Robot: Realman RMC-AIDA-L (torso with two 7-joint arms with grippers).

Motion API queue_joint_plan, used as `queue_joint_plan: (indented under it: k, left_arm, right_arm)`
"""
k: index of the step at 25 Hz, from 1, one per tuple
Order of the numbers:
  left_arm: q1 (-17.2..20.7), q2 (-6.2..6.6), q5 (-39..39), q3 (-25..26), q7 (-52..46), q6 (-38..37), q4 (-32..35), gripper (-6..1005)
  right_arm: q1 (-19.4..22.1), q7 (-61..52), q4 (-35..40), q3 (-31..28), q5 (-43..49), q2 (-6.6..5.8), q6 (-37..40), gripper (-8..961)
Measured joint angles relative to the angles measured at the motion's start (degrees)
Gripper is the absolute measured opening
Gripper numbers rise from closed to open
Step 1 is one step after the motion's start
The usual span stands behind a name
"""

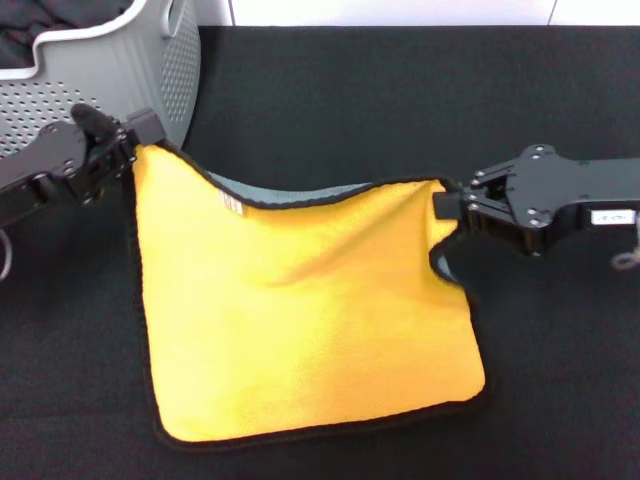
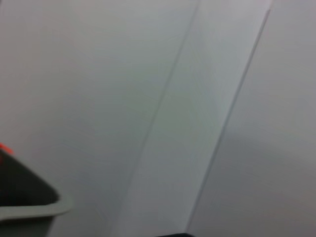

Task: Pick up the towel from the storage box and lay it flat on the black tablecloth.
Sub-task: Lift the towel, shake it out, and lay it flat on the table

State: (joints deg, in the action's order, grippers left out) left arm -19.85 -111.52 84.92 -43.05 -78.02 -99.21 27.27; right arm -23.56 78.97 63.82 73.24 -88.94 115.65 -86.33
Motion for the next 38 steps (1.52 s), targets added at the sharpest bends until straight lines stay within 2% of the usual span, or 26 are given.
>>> queue_joint_plan:
  k: [8, 14, 17, 24, 38]
  left_arm:
    - [-1.7, -1.03, -0.06, 0.14, 1.19, 8.22, -0.17, 25]
    - [-2.68, -1.89, 0.16, -0.11, 1.73, 11.59, -0.22, 26]
    - [-3.43, -2.94, 0.22, -0.16, 3.68, 13.52, -0.52, 25]
    - [-4.39, -6.17, 0.35, -0.02, 10.83, 18.59, -1.04, 24]
    - [-4.17, -7.69, 0.03, 0.14, 19.54, 27.1, -3.16, 25]
  right_arm:
    - [-4.87, 5.15, -3.96, -1.05, 4.52, -0.49, 8.41, 7]
    - [-11.8, 8.18, -13.21, -0.75, 8.21, -0.14, 12.96, 7]
    - [-13.95, 9.12, -16.27, -0.21, 10.53, 0.21, 16.59, 7]
    - [-15.0, 9.52, -17.24, 3.12, 11.41, 0.32, 25.49, 7]
    - [-22.16, 9.49, -25.94, 3.37, 11.83, 0.15, 32.22, 7]
